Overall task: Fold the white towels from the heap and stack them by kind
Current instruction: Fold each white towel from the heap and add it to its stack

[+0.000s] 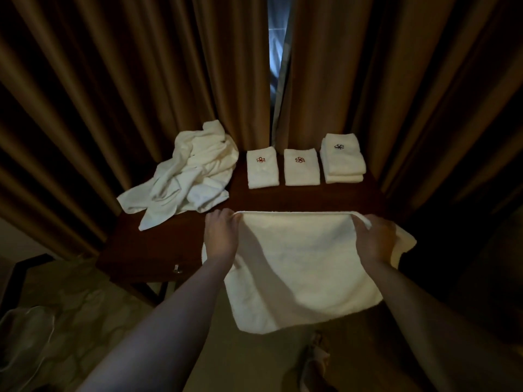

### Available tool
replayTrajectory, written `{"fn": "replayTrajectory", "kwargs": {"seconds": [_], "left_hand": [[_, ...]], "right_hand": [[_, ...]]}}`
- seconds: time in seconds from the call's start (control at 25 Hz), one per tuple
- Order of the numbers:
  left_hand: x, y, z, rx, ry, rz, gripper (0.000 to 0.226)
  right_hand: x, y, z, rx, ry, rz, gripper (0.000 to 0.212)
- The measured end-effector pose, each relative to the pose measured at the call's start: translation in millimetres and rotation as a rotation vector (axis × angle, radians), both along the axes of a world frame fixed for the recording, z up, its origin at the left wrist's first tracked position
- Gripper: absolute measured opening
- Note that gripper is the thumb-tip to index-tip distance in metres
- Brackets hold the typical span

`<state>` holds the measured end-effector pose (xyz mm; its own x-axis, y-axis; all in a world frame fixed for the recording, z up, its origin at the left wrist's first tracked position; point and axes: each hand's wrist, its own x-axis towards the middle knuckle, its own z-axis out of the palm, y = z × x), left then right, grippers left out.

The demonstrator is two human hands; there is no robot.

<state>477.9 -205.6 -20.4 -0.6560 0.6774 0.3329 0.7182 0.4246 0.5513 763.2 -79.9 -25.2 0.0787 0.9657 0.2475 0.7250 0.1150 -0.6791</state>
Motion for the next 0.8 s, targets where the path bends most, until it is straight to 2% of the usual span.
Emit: {"fn": "replayTrajectory", "kwargs": {"seconds": [0.16,0.32,0.48,0.8], "left_hand": [[-13.6,44.4,-23.8,-0.093,-0.045,-0.017,0.027],[-22.0,115.7,-44.5,-0.165,-0.011,-0.024,0.027],[-32.4,187.1,-64.7,-0.188,0.006,0.014,0.022],[-55.2,263.2,-94.9,-0.259,-0.029,0.042,0.026]], "right_hand": [[-4.7,49.9,-23.8,0.032,-0.111,0.063,0.031],[-13.9,135.5,-50.6,-0.043,-0.091,0.146,0.031],[-25.2,219.2,-73.6,-0.091,-0.156,0.255,0.037],[-59.3,316.9,-114.7,-0.216,-0.283,0.309,0.045]]}}
